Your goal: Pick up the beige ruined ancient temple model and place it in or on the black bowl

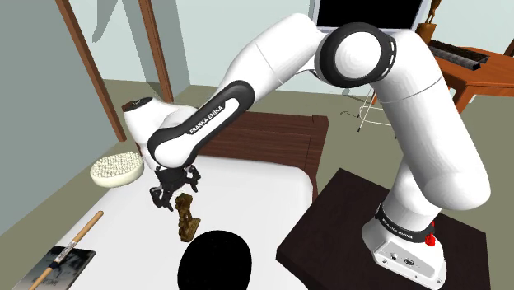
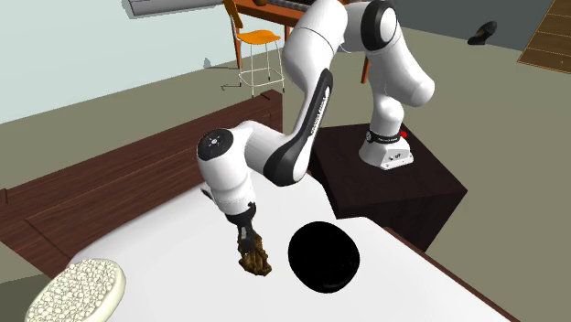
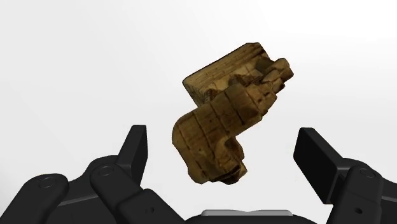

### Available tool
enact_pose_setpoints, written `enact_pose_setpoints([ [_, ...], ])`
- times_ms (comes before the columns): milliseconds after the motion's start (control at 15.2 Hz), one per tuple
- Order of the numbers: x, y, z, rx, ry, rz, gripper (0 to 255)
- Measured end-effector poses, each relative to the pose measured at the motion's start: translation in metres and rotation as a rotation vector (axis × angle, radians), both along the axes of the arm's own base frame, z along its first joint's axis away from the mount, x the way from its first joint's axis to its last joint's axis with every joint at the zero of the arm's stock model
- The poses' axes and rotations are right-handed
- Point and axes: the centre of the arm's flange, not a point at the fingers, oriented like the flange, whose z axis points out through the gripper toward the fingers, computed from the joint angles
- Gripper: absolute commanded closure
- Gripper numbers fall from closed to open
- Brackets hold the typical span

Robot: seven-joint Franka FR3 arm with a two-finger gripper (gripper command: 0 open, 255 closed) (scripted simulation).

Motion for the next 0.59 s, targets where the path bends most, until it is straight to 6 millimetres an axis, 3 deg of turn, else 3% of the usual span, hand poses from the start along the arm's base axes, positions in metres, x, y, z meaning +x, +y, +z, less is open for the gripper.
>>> enact_pose_setpoints([
  [330, -0.002, -0.001, -0.025, 0.0, 0.0, 0.0, 0],
  [594, -0.002, -0.001, -0.028, 0.0, 0.0, 0.0, 0],
])
